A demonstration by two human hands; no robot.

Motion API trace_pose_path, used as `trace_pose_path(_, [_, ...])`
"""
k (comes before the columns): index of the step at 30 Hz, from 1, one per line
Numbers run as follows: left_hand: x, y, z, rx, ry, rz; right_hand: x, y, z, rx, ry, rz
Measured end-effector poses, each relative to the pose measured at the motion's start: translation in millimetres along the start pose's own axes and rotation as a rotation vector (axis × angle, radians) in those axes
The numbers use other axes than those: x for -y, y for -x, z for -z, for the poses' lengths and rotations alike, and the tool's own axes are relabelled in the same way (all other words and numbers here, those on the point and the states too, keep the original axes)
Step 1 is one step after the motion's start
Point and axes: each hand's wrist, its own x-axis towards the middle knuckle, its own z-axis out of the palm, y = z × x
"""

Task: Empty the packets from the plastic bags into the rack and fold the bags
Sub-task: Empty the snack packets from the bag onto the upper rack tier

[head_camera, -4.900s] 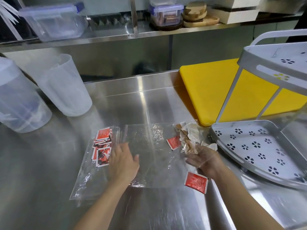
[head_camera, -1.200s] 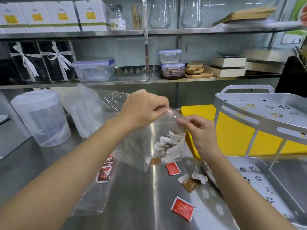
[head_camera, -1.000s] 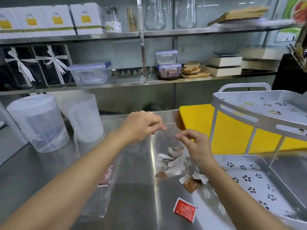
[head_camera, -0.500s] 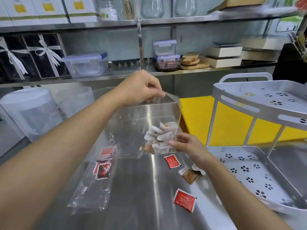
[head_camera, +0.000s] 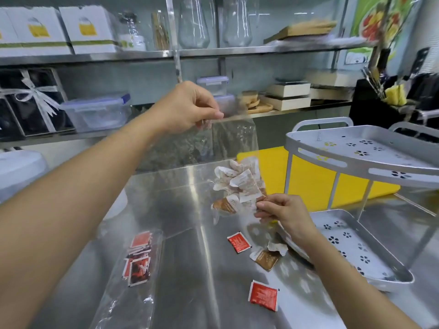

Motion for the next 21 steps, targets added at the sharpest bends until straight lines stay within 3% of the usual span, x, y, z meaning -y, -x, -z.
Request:
trace_pose_path(8, [-43.7, -56.8, 22.3, 0.032, 0.085, -0.209, 76.7, 7.9, 40.7, -0.251, 0.141, 0.185])
trace_pose_path(21, [-185.1, -145.2, 7.6, -0.032, 0.102, -0.546, 159.3, 16.1, 135.0, -0.586, 0.221, 0.485])
